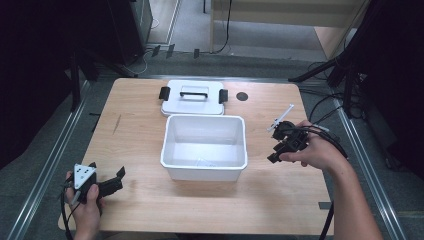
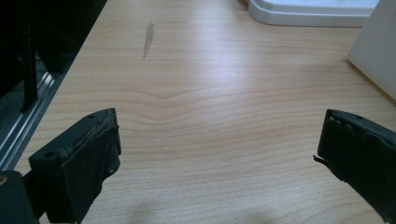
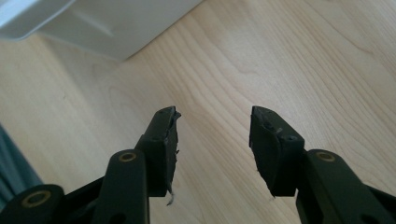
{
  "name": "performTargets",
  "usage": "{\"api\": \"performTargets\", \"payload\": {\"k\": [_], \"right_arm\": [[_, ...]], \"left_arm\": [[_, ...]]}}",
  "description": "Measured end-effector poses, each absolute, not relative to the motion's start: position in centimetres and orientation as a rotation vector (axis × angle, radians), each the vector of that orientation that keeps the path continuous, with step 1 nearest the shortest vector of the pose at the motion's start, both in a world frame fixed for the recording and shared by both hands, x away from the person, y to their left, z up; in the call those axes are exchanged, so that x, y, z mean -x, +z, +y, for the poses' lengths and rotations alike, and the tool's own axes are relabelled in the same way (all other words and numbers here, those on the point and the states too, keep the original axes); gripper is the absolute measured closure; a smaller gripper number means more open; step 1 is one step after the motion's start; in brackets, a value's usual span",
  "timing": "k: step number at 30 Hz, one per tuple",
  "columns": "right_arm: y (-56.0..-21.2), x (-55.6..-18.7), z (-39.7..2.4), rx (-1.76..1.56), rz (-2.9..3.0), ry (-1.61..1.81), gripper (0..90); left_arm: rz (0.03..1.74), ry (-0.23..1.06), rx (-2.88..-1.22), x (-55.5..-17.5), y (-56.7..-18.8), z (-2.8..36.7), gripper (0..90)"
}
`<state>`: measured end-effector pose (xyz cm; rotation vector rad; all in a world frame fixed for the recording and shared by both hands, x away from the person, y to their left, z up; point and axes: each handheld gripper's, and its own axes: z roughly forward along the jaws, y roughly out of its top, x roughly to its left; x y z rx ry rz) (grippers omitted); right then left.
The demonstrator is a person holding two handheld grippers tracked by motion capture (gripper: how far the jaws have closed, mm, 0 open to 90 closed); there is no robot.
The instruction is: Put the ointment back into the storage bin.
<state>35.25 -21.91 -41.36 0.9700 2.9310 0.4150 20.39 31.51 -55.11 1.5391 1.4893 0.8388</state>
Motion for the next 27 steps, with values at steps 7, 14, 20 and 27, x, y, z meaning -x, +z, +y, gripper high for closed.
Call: {"api": "performTargets", "payload": {"k": [7, 14, 20, 27], "right_arm": [[-43.5, -35.0, -23.2, -1.065, 2.830, 0.493, 43.7], [-45.2, -34.1, -23.9, -1.091, 2.688, 0.581, 32.6], [-46.7, -33.2, -25.2, -1.184, 2.491, 0.705, 23.5], [-48.2, -32.5, -27.1, -1.305, 2.349, 0.870, 20.8]], "left_arm": [[1.489, 0.842, -1.539, -20.4, -55.1, 31.5, 0.2], [1.489, 0.844, -1.541, -20.4, -55.1, 31.5, 0.2], [1.488, 0.846, -1.541, -20.4, -55.1, 31.5, 0.2], [1.490, 0.841, -1.537, -20.4, -55.1, 31.5, 0.2]]}}
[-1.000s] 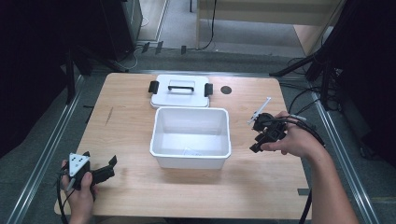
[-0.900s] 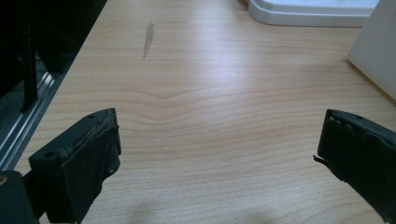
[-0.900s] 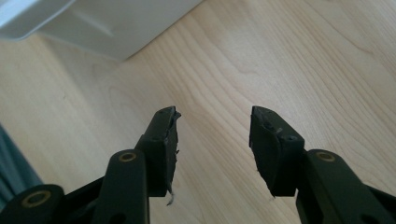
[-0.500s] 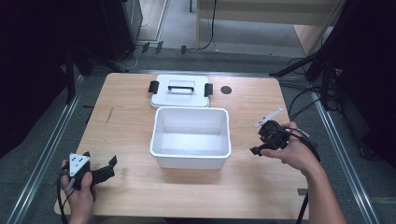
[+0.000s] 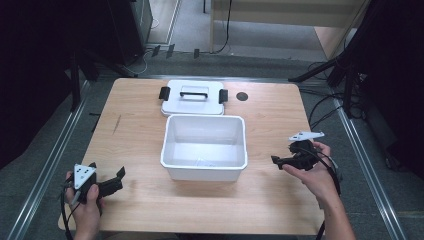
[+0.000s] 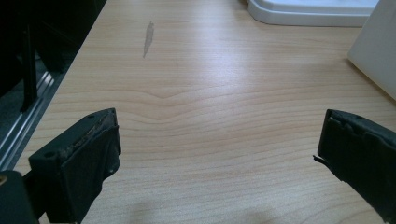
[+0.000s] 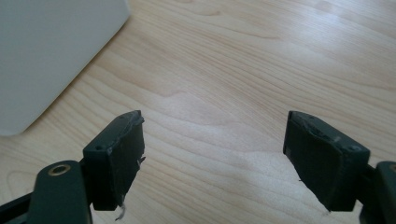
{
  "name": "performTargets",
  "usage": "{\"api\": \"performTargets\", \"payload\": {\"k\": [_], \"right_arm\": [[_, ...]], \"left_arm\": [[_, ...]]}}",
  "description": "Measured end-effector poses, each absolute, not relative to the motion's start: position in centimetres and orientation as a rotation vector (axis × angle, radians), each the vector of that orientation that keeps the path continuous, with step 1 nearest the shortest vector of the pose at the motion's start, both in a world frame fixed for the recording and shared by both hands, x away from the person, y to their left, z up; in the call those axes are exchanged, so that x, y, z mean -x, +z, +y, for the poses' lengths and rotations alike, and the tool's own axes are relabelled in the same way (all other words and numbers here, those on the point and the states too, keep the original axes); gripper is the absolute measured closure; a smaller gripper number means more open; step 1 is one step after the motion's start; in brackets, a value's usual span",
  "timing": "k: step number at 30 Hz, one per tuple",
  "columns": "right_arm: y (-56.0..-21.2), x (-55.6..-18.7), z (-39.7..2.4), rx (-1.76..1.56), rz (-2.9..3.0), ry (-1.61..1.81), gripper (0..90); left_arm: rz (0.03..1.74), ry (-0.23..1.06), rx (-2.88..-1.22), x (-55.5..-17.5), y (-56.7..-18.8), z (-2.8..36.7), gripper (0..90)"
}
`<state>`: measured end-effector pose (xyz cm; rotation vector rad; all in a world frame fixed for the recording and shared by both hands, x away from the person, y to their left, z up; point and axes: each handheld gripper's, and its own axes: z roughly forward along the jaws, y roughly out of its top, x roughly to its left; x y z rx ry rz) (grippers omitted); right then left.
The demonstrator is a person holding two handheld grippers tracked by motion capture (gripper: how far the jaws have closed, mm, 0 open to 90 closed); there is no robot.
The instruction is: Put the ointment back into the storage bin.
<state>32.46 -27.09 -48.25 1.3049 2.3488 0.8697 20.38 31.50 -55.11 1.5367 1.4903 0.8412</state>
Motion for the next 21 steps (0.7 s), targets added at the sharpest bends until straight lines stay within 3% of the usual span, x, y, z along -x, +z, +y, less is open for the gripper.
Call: {"api": "performTargets", "payload": {"k": [21], "right_arm": [[-51.9, -28.4, -32.9, -1.433, 2.041, 1.134, 15.4]], "left_arm": [[1.493, 0.843, -1.536, -20.4, -55.1, 31.5, 0.2]]}}
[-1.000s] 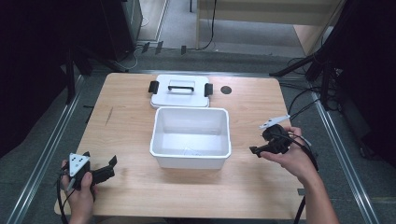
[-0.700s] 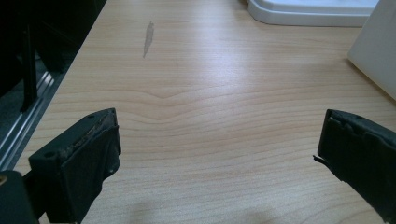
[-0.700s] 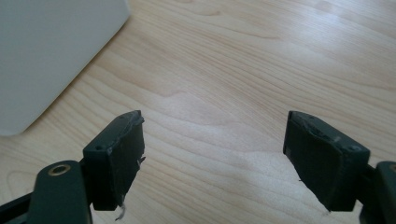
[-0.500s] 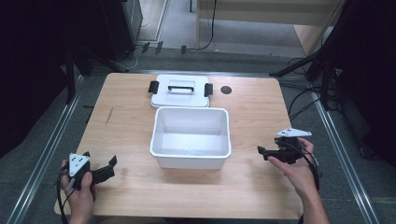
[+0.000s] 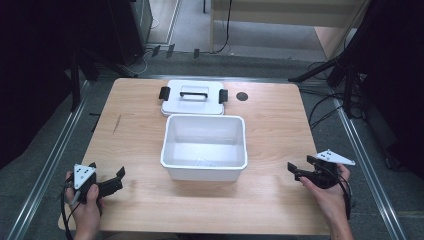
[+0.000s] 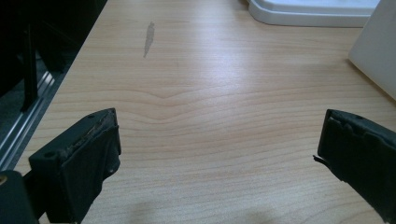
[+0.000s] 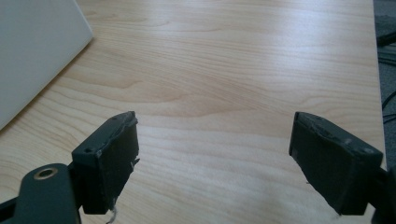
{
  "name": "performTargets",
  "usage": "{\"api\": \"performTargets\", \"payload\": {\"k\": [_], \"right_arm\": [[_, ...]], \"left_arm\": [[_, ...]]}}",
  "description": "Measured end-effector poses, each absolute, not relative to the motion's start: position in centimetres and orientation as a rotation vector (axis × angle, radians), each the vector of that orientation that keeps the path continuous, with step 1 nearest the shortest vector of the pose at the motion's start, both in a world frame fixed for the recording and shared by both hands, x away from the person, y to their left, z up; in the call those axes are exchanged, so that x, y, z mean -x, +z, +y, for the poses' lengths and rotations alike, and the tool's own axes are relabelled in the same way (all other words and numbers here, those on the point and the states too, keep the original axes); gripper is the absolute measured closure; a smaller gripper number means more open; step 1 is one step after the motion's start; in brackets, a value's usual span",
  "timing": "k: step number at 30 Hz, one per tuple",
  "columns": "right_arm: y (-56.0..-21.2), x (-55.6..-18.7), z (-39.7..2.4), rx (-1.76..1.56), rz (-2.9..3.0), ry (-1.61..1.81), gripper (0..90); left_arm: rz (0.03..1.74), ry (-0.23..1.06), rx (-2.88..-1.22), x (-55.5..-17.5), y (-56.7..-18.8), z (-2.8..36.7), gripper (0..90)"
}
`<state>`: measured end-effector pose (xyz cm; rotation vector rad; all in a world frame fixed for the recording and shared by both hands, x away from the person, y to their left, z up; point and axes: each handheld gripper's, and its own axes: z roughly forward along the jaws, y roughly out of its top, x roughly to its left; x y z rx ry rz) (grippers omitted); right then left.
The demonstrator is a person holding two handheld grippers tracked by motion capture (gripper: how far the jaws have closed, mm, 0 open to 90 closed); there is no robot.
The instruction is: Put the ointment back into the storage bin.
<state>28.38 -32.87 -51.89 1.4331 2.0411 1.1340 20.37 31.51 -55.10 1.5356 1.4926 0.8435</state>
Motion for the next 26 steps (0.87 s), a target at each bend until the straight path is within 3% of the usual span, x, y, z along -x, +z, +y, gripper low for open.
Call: {"api": "performTargets", "payload": {"k": [8, 26], "right_arm": [[-53.4, -26.1, -34.8, -1.437, 1.991, 1.192, 11.5], [-54.6, -23.2, -36.8, -1.480, 1.839, 1.203, 13.4]], "left_arm": [[1.494, 0.844, -1.535, -20.4, -55.1, 31.5, 0.2], [1.504, 0.845, -1.558, -20.7, -55.1, 31.4, 0.2]]}}
